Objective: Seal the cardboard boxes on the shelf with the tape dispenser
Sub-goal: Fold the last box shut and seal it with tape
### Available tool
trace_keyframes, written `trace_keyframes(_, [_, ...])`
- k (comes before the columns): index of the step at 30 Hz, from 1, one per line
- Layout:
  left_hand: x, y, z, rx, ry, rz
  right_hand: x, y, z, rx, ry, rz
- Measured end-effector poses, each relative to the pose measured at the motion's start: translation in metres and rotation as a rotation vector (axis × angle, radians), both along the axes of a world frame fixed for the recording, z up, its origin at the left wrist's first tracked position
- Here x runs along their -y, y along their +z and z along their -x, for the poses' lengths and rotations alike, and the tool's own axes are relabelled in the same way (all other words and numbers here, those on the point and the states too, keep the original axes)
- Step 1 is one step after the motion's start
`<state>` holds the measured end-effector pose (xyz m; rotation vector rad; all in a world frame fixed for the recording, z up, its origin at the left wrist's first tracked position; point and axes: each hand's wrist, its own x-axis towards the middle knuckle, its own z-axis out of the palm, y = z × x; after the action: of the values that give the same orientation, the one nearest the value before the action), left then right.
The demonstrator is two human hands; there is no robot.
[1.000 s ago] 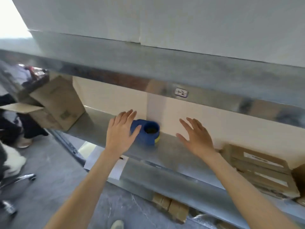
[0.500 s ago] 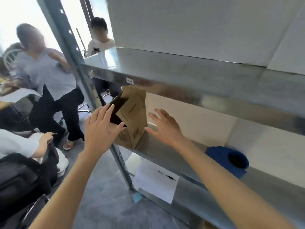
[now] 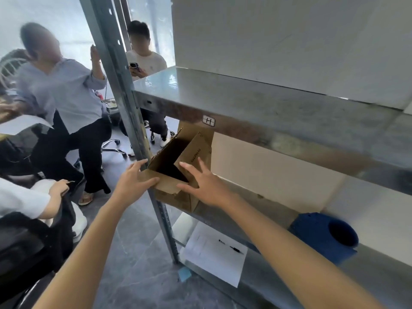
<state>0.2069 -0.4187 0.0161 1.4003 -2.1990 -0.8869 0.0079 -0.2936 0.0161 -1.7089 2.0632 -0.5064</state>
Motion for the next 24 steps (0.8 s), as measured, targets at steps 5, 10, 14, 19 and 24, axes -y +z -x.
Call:
trace_keyframes(5, [-0.007,-0.011,0.009,-0.143,0.005,-0.048,-0.006,-0.011,-0.009,0.136,0.036,-0.004])
trace_keyframes(10, [-0.024,-0.015,0.026,-0.19,-0.007,-0.065,-0.027,-0.013,-0.002,0.273,-0.026,0.09])
trace_keyframes(14, [-0.04,-0.018,0.042,-0.201,-0.021,-0.084,-0.051,-0.012,0.011,0.297,-0.059,0.141])
trace_keyframes(19, [-0.079,-0.022,0.069,-0.228,-0.083,-0.145,-0.1,-0.011,0.037,0.29,-0.093,0.152])
trace_keyframes(24, [-0.123,-0.024,0.096,-0.27,-0.17,-0.165,-0.153,-0.013,0.064,0.261,-0.131,0.139])
